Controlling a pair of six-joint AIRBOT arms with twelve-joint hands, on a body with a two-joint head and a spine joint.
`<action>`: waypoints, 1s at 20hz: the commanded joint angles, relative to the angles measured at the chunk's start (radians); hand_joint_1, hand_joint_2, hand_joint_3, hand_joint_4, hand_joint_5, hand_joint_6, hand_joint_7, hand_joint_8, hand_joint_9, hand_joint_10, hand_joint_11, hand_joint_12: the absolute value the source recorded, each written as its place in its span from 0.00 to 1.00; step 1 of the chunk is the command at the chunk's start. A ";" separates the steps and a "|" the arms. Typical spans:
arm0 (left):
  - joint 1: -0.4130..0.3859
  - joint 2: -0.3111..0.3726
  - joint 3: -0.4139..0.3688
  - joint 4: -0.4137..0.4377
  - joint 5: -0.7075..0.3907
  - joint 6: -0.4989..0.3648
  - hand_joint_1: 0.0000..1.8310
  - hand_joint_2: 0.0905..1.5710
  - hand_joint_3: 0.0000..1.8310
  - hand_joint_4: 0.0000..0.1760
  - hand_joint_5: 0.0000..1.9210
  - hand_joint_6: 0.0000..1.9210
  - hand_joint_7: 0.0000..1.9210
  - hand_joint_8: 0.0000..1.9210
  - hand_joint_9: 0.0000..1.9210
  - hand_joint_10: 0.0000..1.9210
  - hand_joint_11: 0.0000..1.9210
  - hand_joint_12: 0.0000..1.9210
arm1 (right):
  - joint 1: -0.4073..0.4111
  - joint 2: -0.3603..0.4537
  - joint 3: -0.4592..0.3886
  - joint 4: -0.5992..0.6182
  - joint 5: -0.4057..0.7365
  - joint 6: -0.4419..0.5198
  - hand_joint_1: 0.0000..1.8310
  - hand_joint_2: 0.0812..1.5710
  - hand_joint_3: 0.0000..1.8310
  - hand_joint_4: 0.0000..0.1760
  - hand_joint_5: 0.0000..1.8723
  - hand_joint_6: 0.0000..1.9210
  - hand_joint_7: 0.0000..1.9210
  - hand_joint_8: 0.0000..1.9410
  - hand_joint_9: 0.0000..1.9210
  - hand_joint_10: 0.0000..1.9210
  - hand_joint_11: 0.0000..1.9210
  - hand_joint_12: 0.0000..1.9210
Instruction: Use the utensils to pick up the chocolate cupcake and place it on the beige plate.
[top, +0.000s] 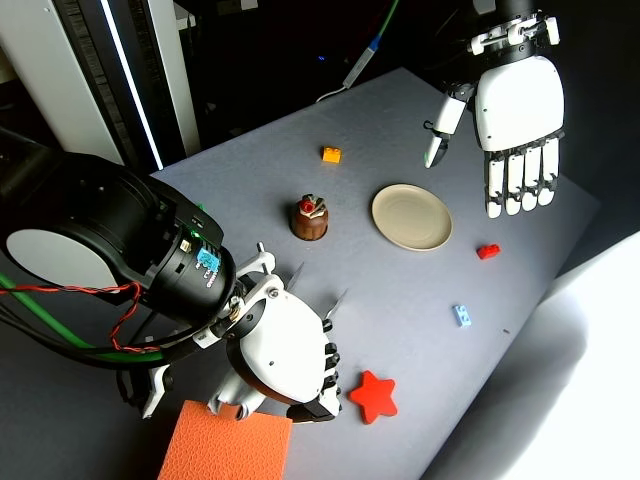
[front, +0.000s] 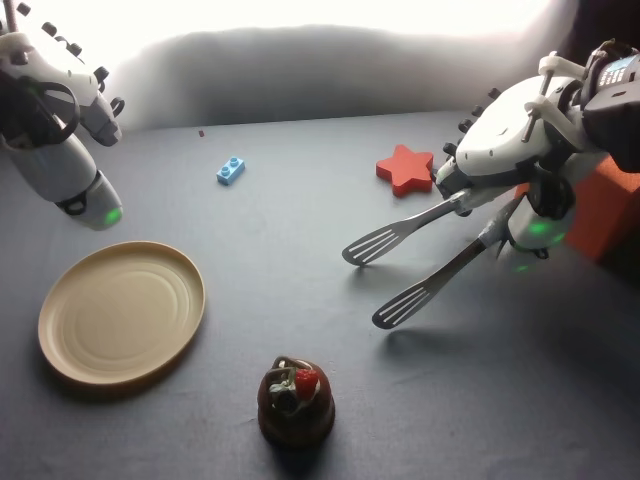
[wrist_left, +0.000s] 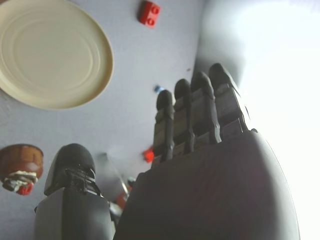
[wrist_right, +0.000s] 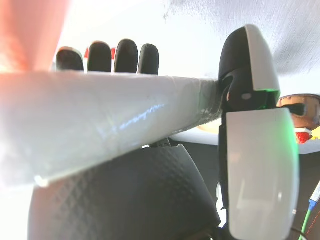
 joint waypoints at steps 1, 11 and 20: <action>-0.009 0.004 -0.001 0.047 -0.043 0.004 0.13 0.68 0.00 0.00 0.13 0.00 0.11 0.00 0.08 0.00 0.00 0.18 | 0.018 0.010 -0.003 -0.008 0.089 0.003 0.48 0.66 0.00 0.00 0.23 0.43 0.20 0.68 0.17 0.82 0.16 0.95; -0.009 0.003 0.002 0.047 -0.043 0.004 0.12 0.69 0.00 0.00 0.12 0.00 0.09 0.00 0.07 0.00 0.00 0.15 | 0.030 0.019 -0.025 -0.008 0.095 0.012 0.48 0.65 0.00 0.00 0.25 0.43 0.22 0.70 0.20 0.83 0.22 0.96; -0.010 0.003 0.003 0.047 -0.043 0.004 0.14 0.68 0.00 0.00 0.13 0.00 0.11 0.00 0.09 0.00 0.00 0.20 | 0.018 0.018 -0.028 -0.008 0.104 0.012 0.48 0.64 0.00 0.00 0.25 0.40 0.25 0.68 0.23 0.82 0.22 0.94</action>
